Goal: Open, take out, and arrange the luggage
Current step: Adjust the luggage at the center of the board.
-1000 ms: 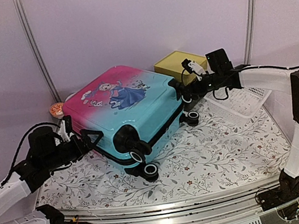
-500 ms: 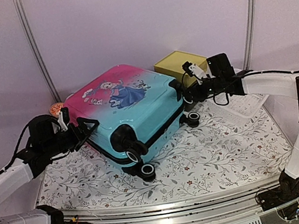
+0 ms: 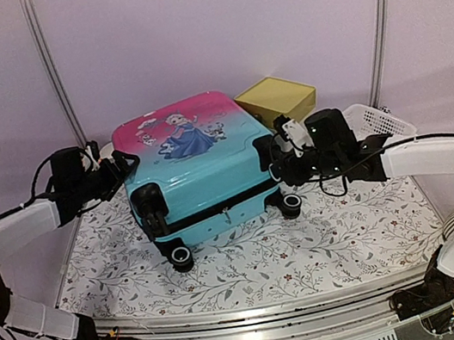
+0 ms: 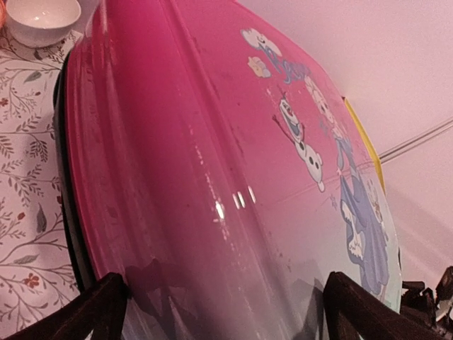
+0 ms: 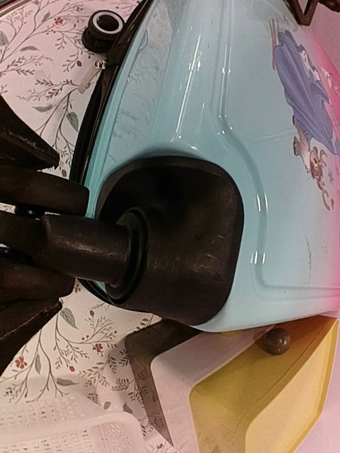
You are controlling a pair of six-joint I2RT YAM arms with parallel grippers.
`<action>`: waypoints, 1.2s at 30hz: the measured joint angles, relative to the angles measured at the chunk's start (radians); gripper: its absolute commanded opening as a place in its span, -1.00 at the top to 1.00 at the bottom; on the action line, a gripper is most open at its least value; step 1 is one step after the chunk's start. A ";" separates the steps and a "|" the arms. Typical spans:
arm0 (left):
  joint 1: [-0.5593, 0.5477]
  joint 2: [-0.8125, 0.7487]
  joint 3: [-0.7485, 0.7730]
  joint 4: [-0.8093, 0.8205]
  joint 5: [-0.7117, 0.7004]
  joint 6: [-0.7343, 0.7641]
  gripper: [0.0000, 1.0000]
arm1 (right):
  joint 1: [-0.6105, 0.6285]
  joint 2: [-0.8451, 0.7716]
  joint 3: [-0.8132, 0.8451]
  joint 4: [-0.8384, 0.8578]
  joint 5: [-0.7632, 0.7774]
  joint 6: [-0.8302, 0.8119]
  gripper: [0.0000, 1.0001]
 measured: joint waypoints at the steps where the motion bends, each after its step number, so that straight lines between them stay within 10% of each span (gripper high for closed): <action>1: 0.008 0.025 0.023 -0.002 0.003 0.009 -0.97 | 0.010 0.000 -0.002 0.000 0.004 0.011 -0.29; 11: 0.038 0.034 0.093 -0.106 0.014 0.119 -0.97 | 0.063 -0.080 -0.029 -0.038 0.013 0.058 -1.00; 25: 0.044 -0.625 -0.262 -0.144 -0.002 0.168 -0.97 | 0.069 -0.283 -0.137 0.000 0.018 0.167 -0.97; 36: 0.006 -0.700 -0.269 -0.257 0.111 0.179 -0.97 | 0.080 -0.251 -0.140 0.063 -0.048 0.219 -1.00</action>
